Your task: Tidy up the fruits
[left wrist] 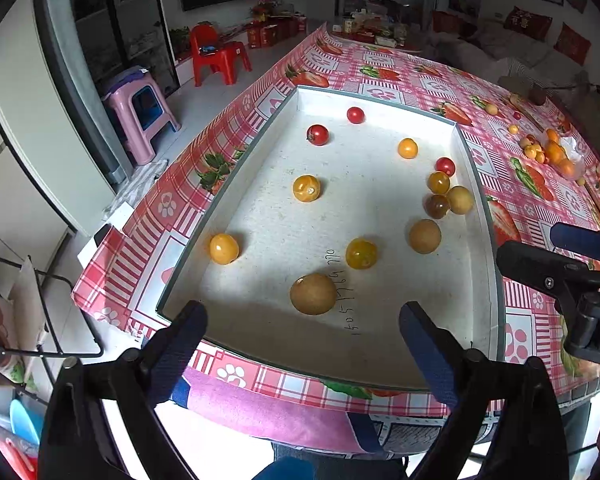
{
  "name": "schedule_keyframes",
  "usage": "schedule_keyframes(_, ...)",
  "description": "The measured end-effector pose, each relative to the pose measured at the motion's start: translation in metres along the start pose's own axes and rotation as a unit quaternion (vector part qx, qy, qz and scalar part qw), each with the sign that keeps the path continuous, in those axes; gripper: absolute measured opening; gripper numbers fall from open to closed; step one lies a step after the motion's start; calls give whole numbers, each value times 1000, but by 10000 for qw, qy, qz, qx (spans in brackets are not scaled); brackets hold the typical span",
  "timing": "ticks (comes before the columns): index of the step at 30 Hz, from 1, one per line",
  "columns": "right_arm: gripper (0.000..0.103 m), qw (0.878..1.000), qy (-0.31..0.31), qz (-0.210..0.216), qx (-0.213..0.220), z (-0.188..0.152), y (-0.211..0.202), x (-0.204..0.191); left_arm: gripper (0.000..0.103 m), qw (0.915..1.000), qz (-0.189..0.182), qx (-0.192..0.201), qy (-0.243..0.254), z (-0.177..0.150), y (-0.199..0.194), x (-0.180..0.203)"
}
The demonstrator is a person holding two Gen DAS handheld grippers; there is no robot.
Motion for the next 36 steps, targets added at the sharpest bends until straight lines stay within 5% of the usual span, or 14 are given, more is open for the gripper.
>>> schedule_keyframes(4,103,9999,68,-157,1,-13,-7,2,103,9999,73,41,119,-3,-2,5)
schedule_keyframes(16,103,9985,231,-434,243,-26,-25,-8,103,9986,489,152,115,-4,-9,-5)
schedule_keyframes(36,103,9984,345,-416,190,-34,-22,-18,103,9992,378,120,35,-9,-10,-11)
Point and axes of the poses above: each gripper's, at about its wrist camera, not at the fingertips, and y roughly the way its jaws point, x to its right, z to its top, the point moved 7 cm from there along y, roughly the way its jaws point, and after that the axes turned 6 degrees about x, right-handed, at the moved point
